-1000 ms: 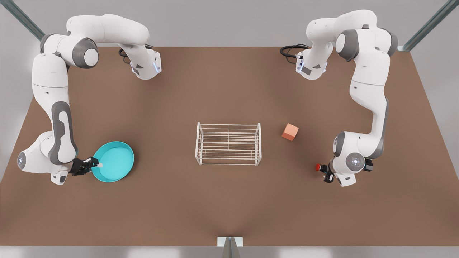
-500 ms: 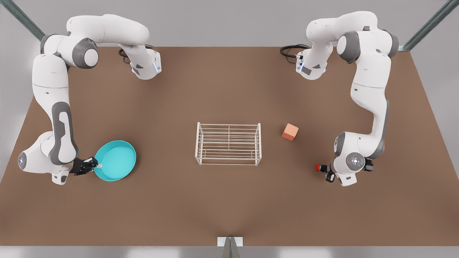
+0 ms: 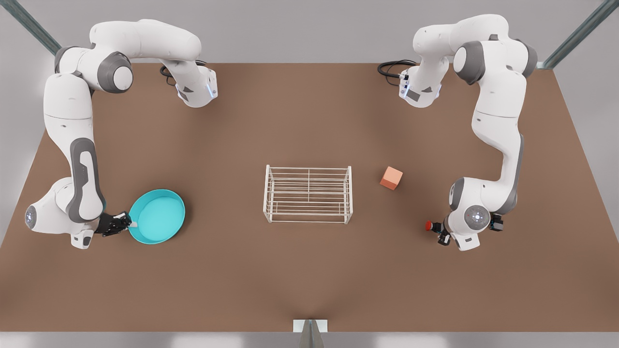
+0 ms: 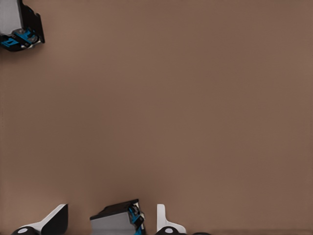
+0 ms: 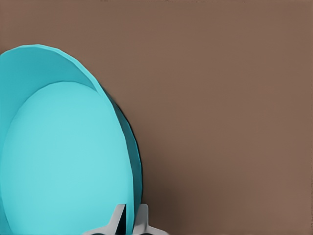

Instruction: Place the plate on the shelf with right arm and place the red button switch in the plate with left arm

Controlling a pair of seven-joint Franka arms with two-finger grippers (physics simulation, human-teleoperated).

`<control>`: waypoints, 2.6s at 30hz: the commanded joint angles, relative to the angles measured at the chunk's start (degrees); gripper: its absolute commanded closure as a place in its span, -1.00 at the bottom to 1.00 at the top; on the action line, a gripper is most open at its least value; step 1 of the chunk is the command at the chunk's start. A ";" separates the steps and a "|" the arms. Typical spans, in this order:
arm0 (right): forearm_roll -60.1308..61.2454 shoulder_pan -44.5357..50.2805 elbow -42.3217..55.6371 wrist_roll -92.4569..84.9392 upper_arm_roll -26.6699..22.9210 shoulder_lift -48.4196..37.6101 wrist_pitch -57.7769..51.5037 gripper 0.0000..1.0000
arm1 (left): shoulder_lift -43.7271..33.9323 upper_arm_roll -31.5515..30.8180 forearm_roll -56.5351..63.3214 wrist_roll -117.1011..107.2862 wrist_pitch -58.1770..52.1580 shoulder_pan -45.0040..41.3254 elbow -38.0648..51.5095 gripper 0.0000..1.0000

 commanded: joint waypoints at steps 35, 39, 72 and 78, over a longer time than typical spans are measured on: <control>3.99 1.32 1.26 25.77 15.56 -14.13 -23.25 0.66 | 0.20 -0.18 -0.22 -0.59 -1.46 -0.70 0.03 -0.83; 4.07 1.32 1.27 39.48 24.70 -14.21 -20.09 0.66 | 0.20 -0.18 -0.40 -0.76 -1.64 -1.14 -0.06 -0.83; -0.32 19.95 -2.07 70.70 29.45 -15.88 -0.57 -1.00 | 0.46 -0.18 -0.48 -0.23 -1.37 -0.97 -0.06 -0.26; -11.21 10.55 -2.16 70.61 28.75 -31.61 -13.93 -1.00 | 0.55 -0.26 -0.57 -0.41 -1.37 -0.88 -0.06 -0.11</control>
